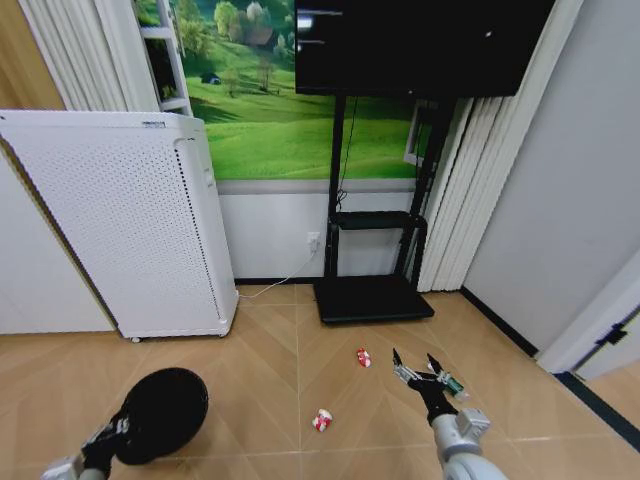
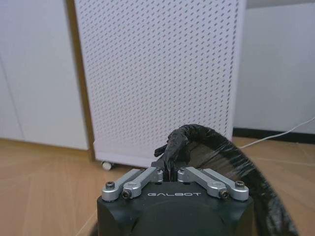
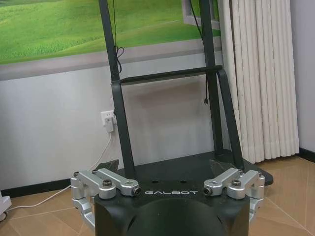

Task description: Pick up the trash bin and place the garbage on the floor into it.

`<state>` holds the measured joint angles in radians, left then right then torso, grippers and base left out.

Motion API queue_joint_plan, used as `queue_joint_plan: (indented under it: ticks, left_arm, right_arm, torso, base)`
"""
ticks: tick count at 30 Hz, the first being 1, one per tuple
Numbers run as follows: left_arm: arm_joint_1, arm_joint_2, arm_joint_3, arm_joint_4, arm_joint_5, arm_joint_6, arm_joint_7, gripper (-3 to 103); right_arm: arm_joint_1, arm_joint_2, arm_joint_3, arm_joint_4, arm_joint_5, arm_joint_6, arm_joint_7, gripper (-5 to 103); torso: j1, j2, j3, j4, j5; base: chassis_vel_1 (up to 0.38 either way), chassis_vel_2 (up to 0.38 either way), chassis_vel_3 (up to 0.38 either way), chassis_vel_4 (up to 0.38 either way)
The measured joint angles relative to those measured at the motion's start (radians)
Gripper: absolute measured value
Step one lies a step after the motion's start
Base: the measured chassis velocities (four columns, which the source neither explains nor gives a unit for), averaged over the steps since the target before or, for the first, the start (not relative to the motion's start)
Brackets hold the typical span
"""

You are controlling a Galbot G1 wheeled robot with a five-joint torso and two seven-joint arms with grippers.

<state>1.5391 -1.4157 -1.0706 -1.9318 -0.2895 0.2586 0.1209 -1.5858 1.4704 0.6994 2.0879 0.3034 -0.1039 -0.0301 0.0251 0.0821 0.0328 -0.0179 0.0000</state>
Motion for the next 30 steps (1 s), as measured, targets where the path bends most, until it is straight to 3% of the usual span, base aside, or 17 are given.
queue_joint_plan:
  ticks: [8,12,15,19,22,30]
  left_arm:
    - [-0.068,0.065,0.078,-0.044,0.021,0.025,0.023,7]
    - [-0.091,0.106,0.120,-0.052,0.027,0.027,0.067,7]
    - [-0.155,0.179,0.174,-0.004,0.031,-0.009,0.130,7]
    - [-0.213,0.222,0.210,0.038,0.025,-0.042,0.151,7]
    - [-0.311,0.269,0.256,0.112,0.016,-0.109,0.186,7]
    - [-0.440,0.273,0.410,0.193,0.009,-0.125,0.193,7]
  right_arm:
    - [0.005,0.000,0.002,-0.021,0.001,0.009,-0.001,100]
    - [0.028,-0.005,-0.011,-0.049,0.001,0.010,-0.002,100]
    - [0.048,-0.009,-0.017,-0.074,0.001,0.012,0.003,100]
    - [0.055,-0.012,-0.019,-0.083,0.017,0.012,0.014,100]
    - [0.065,-0.024,-0.032,-0.103,0.050,-0.008,0.014,100]
    - [0.097,-0.074,-0.103,-0.207,0.109,-0.102,-0.059,100]
  torso:
    - [0.000,0.000,0.000,-0.0002,-0.0001]
    - [0.000,0.000,0.000,0.0006,0.0000]
    - [0.000,0.000,0.000,0.0002,-0.0001]
    - [0.000,0.000,0.000,0.0001,0.0000]
    - [0.000,0.000,0.000,-0.0001,0.0000]
    - [0.000,0.000,0.000,0.0000,0.0002]
  base:
    - [0.000,0.000,0.000,0.000]
    - [0.000,0.000,0.000,0.000]
    - [0.000,0.000,0.000,0.000]
    - [0.000,0.000,0.000,0.000]
    - [0.000,0.000,0.000,0.000]
    - [0.000,0.000,0.000,0.000]
